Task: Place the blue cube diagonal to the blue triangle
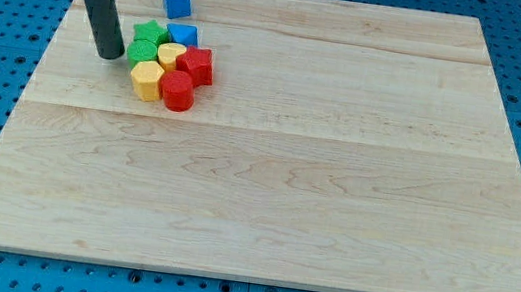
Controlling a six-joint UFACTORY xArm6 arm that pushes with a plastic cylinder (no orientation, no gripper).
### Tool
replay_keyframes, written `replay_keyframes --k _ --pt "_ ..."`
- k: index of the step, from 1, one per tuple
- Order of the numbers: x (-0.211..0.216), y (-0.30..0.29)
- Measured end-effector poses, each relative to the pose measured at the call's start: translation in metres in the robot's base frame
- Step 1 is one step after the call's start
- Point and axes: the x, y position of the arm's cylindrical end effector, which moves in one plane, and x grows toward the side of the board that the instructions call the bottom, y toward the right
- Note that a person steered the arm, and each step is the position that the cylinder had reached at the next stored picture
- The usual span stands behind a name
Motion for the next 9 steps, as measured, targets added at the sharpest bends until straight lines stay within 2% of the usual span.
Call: replay_keyframes --k 1,3,4,5,6,7,9 --pt "-0.019 -0.027" --pt "-0.057 0.026" --pt "-0.07 0.034" --pt "-0.085 0.014" --pt "-0.124 0.047" --pt "-0.141 0.091" --pt "-0.154 0.109"
